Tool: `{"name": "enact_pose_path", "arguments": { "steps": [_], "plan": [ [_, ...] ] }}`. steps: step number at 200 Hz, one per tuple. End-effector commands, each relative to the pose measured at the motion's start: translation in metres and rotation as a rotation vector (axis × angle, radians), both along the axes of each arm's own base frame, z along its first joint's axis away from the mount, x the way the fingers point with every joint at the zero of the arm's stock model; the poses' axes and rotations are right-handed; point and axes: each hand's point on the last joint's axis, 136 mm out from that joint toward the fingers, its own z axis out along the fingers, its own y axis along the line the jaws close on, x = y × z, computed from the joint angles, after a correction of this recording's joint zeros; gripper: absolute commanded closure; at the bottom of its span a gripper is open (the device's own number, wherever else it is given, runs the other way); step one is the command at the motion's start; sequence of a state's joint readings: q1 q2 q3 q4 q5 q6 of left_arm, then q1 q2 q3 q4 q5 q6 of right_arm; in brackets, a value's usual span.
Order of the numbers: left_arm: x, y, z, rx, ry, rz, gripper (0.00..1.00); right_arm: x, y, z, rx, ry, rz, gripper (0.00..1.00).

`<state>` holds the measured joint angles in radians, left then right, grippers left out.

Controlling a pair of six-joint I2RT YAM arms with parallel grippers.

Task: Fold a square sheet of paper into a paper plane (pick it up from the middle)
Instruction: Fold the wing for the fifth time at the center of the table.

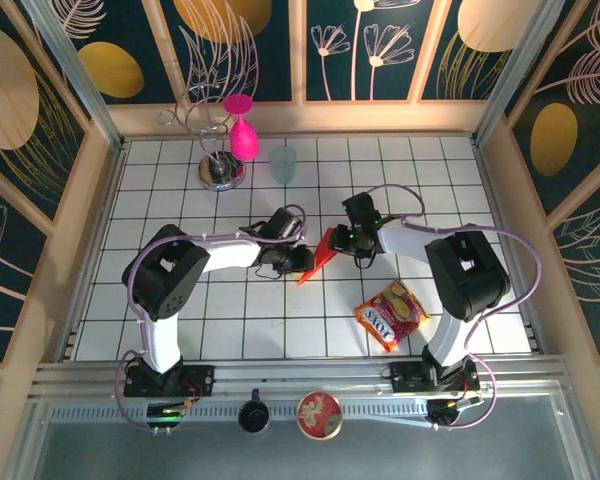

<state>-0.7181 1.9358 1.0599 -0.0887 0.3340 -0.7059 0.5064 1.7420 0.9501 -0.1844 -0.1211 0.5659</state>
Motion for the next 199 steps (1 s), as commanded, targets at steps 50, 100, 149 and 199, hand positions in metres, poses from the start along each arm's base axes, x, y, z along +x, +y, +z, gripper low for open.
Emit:
{"name": "enact_pose_path", "arguments": {
  "steps": [50,100,149,199],
  "plan": [
    [-0.022,0.049,-0.094,0.292,0.075,-0.018,0.77,-0.001,0.028,0.070,0.270,-0.133,0.019,0.63],
    [-0.022,0.048,-0.093,0.287,0.074,-0.018,0.77,0.003,0.060,0.059,0.347,-0.075,0.068,0.78],
    [-0.021,0.047,-0.091,0.281,0.069,-0.015,0.78,0.004,0.062,0.035,0.313,-0.011,0.057,0.81],
    [-0.020,0.046,-0.090,0.279,0.068,-0.012,0.78,0.005,0.043,0.013,0.202,0.031,-0.010,0.81]
  ]
}}
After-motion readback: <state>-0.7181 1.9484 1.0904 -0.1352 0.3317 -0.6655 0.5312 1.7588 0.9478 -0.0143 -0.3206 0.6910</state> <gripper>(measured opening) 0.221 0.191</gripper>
